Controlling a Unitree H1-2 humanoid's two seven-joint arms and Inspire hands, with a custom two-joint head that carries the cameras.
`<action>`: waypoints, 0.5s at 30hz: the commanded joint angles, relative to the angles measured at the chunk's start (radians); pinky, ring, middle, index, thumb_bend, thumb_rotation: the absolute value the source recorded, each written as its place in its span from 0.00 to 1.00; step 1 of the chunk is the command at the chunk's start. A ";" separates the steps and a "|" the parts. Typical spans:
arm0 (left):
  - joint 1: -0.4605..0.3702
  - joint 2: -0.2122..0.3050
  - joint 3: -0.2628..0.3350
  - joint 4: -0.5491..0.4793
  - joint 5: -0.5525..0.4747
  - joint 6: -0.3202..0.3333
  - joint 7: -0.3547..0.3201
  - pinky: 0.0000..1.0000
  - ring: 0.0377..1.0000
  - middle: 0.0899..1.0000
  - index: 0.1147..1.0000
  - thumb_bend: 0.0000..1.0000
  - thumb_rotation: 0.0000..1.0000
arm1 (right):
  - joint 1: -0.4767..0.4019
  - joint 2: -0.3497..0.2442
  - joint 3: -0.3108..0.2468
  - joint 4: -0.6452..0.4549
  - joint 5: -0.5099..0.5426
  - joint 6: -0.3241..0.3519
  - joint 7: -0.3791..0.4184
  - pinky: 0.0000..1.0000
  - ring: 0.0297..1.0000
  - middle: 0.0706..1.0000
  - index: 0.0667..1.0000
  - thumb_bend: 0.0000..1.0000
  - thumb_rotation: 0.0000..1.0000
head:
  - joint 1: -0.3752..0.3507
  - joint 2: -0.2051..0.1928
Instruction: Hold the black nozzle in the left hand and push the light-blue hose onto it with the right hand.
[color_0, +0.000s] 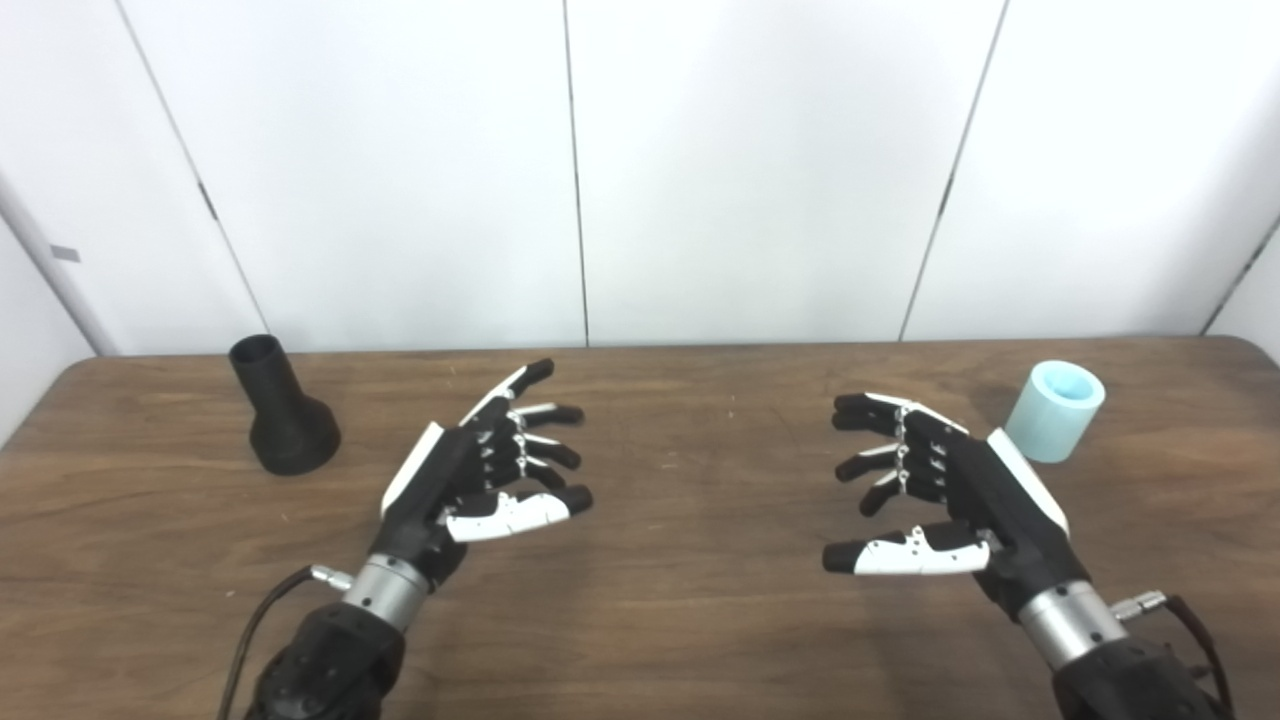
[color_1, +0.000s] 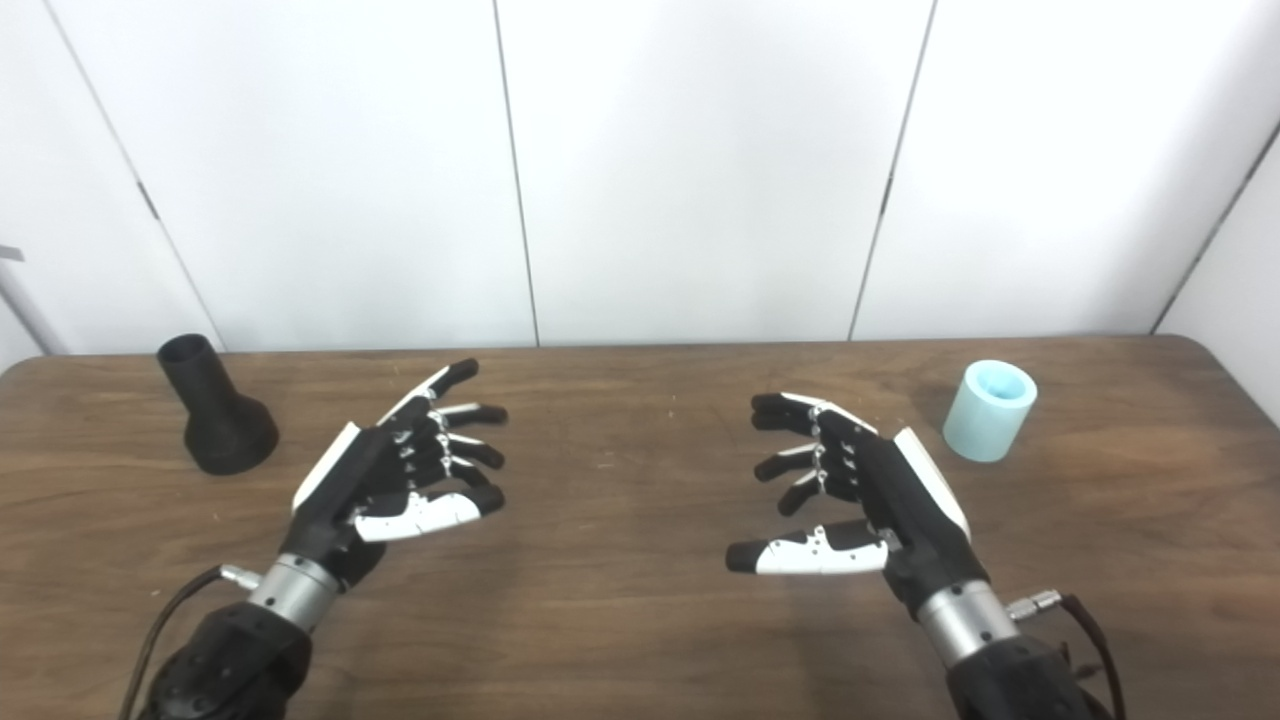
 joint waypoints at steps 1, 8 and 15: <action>-0.039 -0.017 -0.008 -0.001 0.027 -0.052 0.022 0.48 0.59 0.67 0.82 0.75 0.13 | -0.016 -0.024 -0.018 -0.017 0.017 -0.050 0.000 0.43 0.61 0.78 0.76 0.77 0.00 | 0.094 -0.030; -0.040 -0.086 -0.035 0.067 0.080 -0.084 0.075 0.39 0.51 0.65 0.90 0.77 0.11 | 0.007 -0.043 -0.041 0.024 0.057 -0.129 0.011 0.43 0.61 0.80 0.78 0.71 0.00 | 0.276 -0.122; -0.049 -0.121 -0.048 0.137 0.120 -0.138 0.105 0.42 0.58 0.71 0.88 0.78 0.12 | 0.002 -0.054 -0.054 0.057 0.093 -0.170 0.016 0.40 0.61 0.81 0.80 0.66 0.00 | 0.326 -0.151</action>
